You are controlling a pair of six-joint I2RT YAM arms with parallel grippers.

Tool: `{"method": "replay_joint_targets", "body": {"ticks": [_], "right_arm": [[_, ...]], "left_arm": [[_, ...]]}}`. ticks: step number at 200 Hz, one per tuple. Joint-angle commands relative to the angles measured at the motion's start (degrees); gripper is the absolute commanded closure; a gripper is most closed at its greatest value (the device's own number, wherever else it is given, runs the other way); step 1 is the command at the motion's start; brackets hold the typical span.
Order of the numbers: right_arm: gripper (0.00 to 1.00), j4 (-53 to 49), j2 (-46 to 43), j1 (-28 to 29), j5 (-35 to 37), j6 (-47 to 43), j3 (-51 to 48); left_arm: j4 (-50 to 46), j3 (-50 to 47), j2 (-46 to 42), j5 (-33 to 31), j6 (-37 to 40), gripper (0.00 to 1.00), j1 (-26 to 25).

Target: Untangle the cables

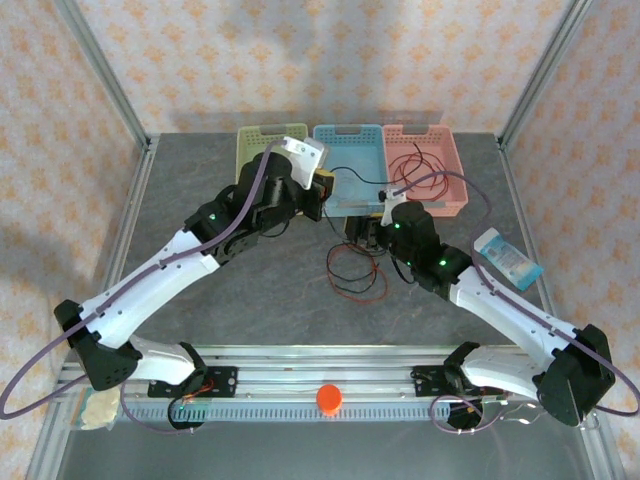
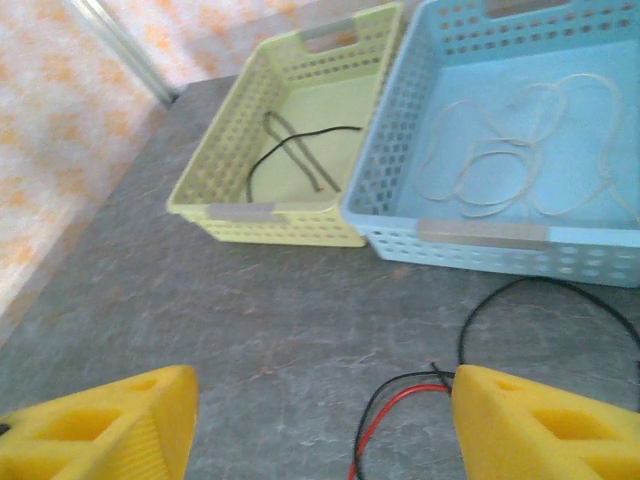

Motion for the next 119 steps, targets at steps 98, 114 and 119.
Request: {"method": "replay_joint_targets", "body": {"ticks": [98, 114, 119], "right_arm": [[0.35, -5.40, -4.05, -9.96, 8.93, 11.69, -4.46], [0.35, -4.93, -4.12, -10.27, 7.96, 11.73, -4.57], [0.35, -4.58, -4.26, -10.27, 7.53, 11.52, -4.57]], "left_arm": [[-1.07, 5.04, -1.27, -3.56, 4.84, 1.00, 3.25], [-0.62, 4.75, -1.34, -4.54, 4.19, 1.00, 4.25], [-0.56, 4.66, -1.35, -4.92, 3.97, 1.00, 4.60]]}}
